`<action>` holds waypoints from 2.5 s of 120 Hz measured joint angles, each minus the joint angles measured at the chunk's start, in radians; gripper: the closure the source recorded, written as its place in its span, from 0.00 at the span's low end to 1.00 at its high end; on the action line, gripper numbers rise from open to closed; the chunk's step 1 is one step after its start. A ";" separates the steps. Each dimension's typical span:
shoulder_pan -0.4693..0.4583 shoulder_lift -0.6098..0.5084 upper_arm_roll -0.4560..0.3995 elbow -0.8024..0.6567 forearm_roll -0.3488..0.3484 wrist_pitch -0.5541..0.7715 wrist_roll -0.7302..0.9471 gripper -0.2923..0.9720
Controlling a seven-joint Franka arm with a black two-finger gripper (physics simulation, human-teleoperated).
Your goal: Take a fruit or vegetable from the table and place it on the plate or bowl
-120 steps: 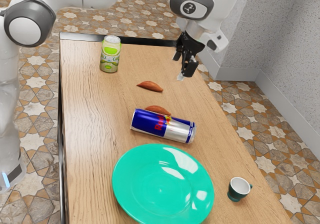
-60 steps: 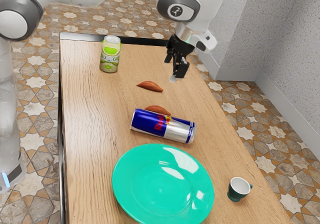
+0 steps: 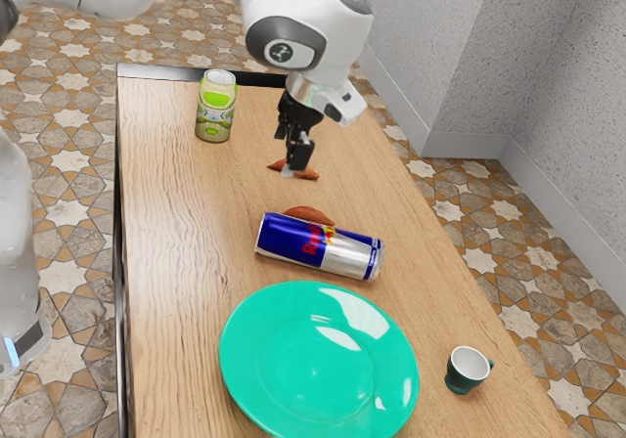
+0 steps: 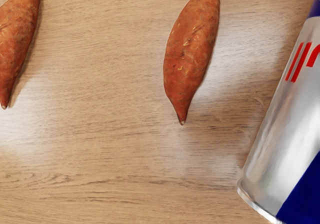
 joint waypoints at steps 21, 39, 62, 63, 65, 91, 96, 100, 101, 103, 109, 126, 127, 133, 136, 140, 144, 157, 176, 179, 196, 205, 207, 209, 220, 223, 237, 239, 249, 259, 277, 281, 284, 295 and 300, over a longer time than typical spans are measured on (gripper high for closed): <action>-0.139 -0.019 0.156 -0.018 -0.011 0.034 0.036 0.23; 0.094 -0.024 -0.054 -0.017 -0.008 0.044 0.072 0.23; 0.090 0.022 0.039 0.000 -0.009 0.056 0.125 0.23; 0.088 0.028 0.045 0.004 -0.009 0.057 0.128 0.23; 0.085 0.041 0.055 0.014 -0.009 0.060 0.134 0.23; 0.084 0.128 0.064 0.051 0.026 0.121 0.204 0.23; 0.084 0.155 0.062 0.062 0.029 0.138 0.217 0.23; 0.084 0.173 0.058 0.075 0.031 0.149 0.226 0.23; 0.084 0.176 0.057 0.077 0.031 0.152 0.229 0.23; 0.084 0.182 0.055 0.081 0.031 0.157 0.233 0.23; 0.080 0.192 0.051 0.085 0.030 0.172 0.246 0.23; 0.086 0.199 0.023 0.071 -0.008 0.200 0.274 0.23; 0.088 0.199 0.020 0.069 -0.011 0.201 0.275 0.23; 0.086 0.195 0.004 0.051 -0.026 0.210 0.281 0.23; 0.081 0.192 0.001 0.042 -0.032 0.213 0.284 0.23; 0.073 0.189 -0.003 0.034 -0.039 0.217 0.288 0.23; 0.066 0.189 -0.005 0.027 -0.044 0.221 0.291 0.23; 0.063 0.188 -0.004 -0.020 -0.069 0.246 0.302 0.23; 0.084 0.179 0.006 -0.055 -0.094 0.271 0.316 0.23; 0.086 0.178 0.007 -0.058 -0.096 0.274 0.318 0.23; 0.085 0.185 0.005 -0.056 -0.097 0.285 0.328 0.23; 0.082 0.186 0.006 -0.054 -0.101 0.289 0.332 0.23; 0.082 0.186 0.007 -0.056 -0.108 0.292 0.333 0.23; 0.082 0.186 0.010 -0.060 -0.114 0.297 0.334 0.23; 0.096 0.184 0.015 -0.093 -0.136 0.334 0.340 0.23; 0.099 0.184 0.016 -0.098 -0.140 0.342 0.342 0.23; 0.103 0.186 0.021 -0.113 -0.150 0.371 0.348 0.23; 0.102 0.187 0.021 -0.113 -0.151 0.377 0.349 0.23; 0.097 0.193 0.020 -0.119 -0.151 0.413 0.353 0.23; 0.092 0.198 0.019 -0.133 -0.151 0.450 0.356 0.23; 0.090 0.208 0.015 -0.137 -0.153 0.490 0.361 0.23; 0.089 0.209 0.015 -0.138 -0.153 0.495 0.362 0.23; 0.088 0.209 0.015 -0.138 -0.153 0.499 0.362 0.23; 0.088 0.209 0.015 -0.147 -0.158 0.509 0.364 0.23; 0.089 0.209 0.015 -0.153 -0.161 0.512 0.365 0.23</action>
